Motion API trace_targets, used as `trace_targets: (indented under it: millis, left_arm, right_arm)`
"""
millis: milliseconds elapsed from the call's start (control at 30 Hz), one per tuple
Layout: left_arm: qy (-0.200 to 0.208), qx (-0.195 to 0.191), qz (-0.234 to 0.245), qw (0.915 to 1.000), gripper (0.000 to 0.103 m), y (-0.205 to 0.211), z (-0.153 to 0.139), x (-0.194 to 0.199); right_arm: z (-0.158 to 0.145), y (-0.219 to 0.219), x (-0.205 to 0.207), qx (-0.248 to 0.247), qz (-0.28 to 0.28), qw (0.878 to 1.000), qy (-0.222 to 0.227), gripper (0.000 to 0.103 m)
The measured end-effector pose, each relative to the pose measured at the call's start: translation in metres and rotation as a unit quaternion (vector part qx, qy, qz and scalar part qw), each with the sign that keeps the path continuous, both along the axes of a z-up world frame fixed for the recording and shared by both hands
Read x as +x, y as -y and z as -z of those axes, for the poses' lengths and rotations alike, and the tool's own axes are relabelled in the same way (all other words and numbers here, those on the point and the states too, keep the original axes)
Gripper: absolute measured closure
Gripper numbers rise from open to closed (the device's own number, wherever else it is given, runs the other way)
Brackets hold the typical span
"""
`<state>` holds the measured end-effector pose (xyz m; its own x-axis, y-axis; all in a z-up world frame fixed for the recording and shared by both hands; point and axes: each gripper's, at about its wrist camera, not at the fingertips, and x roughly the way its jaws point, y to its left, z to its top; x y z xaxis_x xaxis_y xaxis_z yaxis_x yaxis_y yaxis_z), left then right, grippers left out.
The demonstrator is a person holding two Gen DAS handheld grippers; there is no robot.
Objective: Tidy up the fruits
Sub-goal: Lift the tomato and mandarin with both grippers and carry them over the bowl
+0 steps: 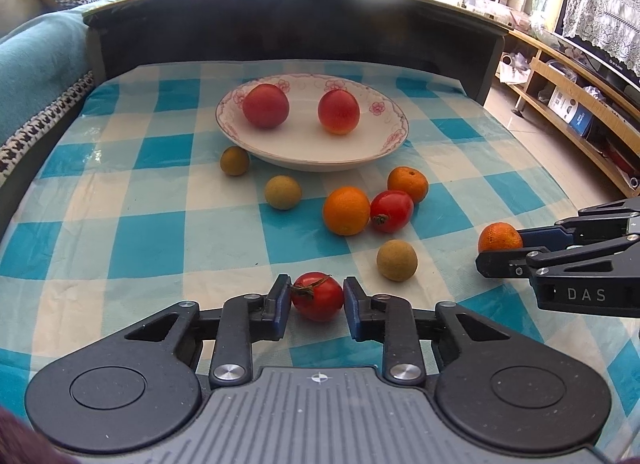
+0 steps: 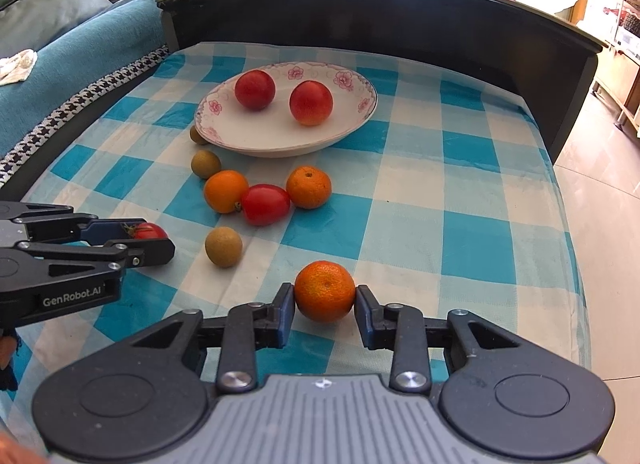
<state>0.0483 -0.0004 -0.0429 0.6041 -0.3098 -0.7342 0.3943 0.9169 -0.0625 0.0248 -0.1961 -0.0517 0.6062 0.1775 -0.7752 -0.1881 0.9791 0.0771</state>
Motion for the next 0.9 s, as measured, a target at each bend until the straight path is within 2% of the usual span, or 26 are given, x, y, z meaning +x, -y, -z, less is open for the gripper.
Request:
trace_targets:
  millis: [133, 400, 467, 533, 667, 900]
  left_arm:
    - [-0.007, 0.01, 0.008, 0.9999, 0.065, 0.003, 0.005, 0.0]
    - [0.009, 0.022, 0.018, 0.9995, 0.059, 0.007, 0.008, -0.002]
    - [0.01, 0.025, 0.02, 0.9994, 0.06, 0.007, 0.008, -0.002]
    - [0.011, 0.03, 0.019, 0.9993, 0.068, 0.007, 0.007, -0.002]
    - [0.0, 0.016, 0.01, 0.9998, 0.068, 0.004, 0.004, 0.0]
    - [0.009, -0.007, 0.007, 0.9999, 0.068, 0.004, -0.009, 0.002]
  right_arm:
    - [-0.002, 0.001, 0.001, 0.003, 0.002, 1.0, 0.003, 0.069]
    - [0.001, 0.0, 0.002, 0.002, -0.001, 1.0, -0.003, 0.069]
    - [0.001, 0.0, 0.002, 0.002, -0.002, 1.0, -0.003, 0.069]
    - [0.0, 0.0, 0.002, 0.002, -0.001, 1.0, -0.003, 0.069]
    - [-0.001, 0.001, 0.003, 0.003, 0.002, 1.0, 0.0, 0.069]
    - [-0.009, 0.0, 0.003, 0.009, 0.005, 1.0, 0.011, 0.069]
